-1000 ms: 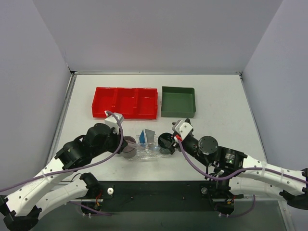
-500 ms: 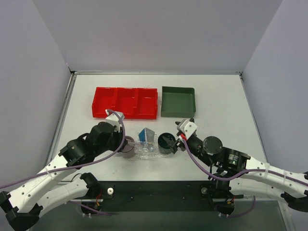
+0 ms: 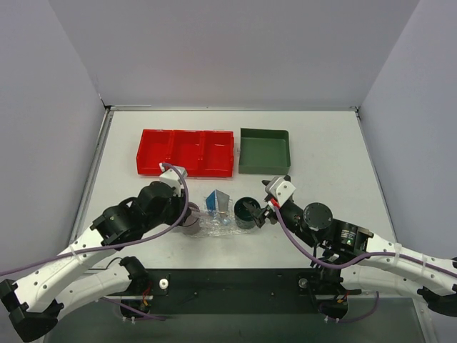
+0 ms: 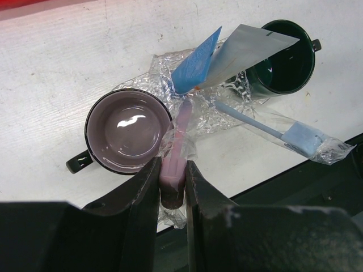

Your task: Prepare toiletry sets of a toothbrush and toothpaste on the tray

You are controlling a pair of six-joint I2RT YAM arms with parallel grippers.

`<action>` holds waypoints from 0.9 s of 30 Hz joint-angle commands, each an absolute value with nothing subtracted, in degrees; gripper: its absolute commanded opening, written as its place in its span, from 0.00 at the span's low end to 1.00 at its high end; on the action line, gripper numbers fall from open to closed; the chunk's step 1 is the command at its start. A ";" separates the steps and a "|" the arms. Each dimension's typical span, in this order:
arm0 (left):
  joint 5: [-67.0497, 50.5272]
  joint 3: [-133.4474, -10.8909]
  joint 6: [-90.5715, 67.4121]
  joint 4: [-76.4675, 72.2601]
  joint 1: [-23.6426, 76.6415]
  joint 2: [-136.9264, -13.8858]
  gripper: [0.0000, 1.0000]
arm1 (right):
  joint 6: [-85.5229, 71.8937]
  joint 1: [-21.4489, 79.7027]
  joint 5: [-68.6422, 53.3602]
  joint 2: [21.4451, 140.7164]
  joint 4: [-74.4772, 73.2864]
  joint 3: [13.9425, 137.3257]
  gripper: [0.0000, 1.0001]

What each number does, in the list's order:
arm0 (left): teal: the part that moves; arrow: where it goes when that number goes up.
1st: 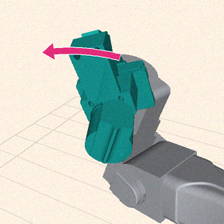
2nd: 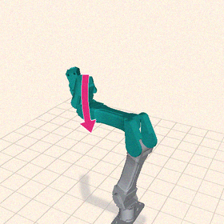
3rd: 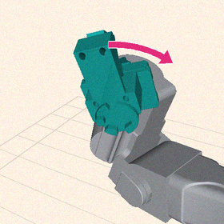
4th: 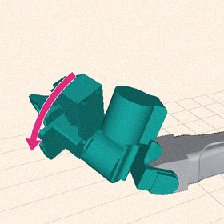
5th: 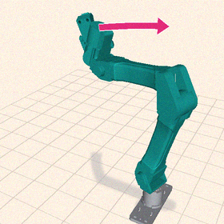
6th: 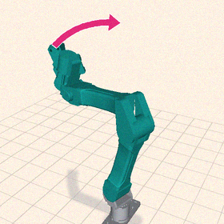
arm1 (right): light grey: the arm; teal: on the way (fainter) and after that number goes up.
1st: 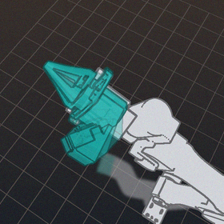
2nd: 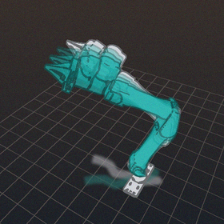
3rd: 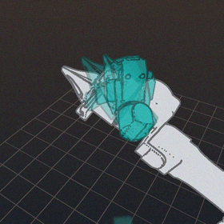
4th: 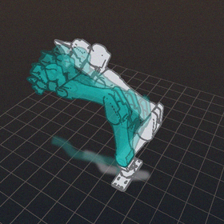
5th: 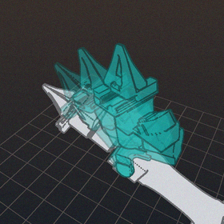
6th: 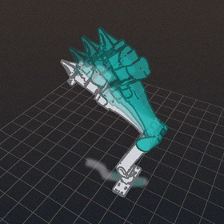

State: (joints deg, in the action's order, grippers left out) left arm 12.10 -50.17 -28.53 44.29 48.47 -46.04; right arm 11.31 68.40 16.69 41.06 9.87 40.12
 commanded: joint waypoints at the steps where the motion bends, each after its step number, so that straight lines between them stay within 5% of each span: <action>1: 14.85 -51.42 -29.79 42.63 49.66 -47.28 0.00 | 10.37 67.94 17.75 40.43 12.57 39.81 0.70; 27: 19.95 -51.15 -32.78 40.96 52.38 -51.42 0.00 | 9.93 66.80 17.14 40.52 12.66 39.29 0.70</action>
